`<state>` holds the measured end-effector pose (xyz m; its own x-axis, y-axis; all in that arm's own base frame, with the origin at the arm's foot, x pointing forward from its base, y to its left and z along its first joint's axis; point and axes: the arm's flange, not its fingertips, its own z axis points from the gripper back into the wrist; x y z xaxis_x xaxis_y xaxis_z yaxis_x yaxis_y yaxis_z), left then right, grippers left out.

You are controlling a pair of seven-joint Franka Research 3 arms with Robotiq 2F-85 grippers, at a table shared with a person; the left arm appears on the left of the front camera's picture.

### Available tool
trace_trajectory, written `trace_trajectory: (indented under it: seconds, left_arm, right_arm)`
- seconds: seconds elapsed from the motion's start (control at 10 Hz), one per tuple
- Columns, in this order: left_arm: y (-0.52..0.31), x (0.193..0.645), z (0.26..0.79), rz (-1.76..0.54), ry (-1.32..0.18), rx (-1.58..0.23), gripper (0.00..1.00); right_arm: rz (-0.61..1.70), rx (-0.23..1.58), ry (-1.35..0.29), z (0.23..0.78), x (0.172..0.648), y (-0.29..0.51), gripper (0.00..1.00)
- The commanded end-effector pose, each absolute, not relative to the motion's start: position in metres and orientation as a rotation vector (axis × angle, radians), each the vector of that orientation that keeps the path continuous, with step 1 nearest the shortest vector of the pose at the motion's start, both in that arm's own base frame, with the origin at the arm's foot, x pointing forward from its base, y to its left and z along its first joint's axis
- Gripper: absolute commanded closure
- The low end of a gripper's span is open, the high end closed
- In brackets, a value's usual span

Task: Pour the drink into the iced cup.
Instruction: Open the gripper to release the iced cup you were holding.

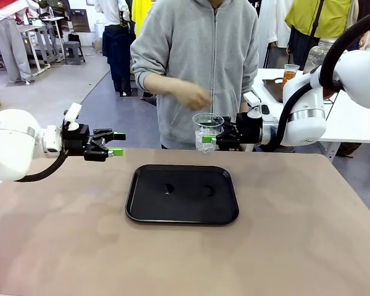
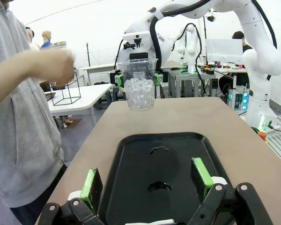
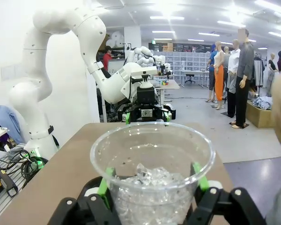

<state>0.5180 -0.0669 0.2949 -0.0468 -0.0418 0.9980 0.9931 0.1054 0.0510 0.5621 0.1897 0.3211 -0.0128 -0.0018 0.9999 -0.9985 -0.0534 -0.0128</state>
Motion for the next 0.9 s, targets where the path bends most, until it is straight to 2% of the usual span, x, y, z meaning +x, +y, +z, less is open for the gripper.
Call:
trace_trajectory:
  seconds: [0.0, 0.8]
  left_arm:
    - [-0.0675, 0.5178, 0.2966, -1.184, -1.268, -1.084, 0.00]
    - [-0.0675, 0.5178, 0.2966, -1.184, -1.268, -1.084, 0.00]
  right_arm:
    - [1.267, 1.240, -1.203, 0.3250, 0.5601, 0.1900, 0.18]
    - [1.267, 1.240, -1.203, 0.3250, 0.5601, 0.1900, 0.18]
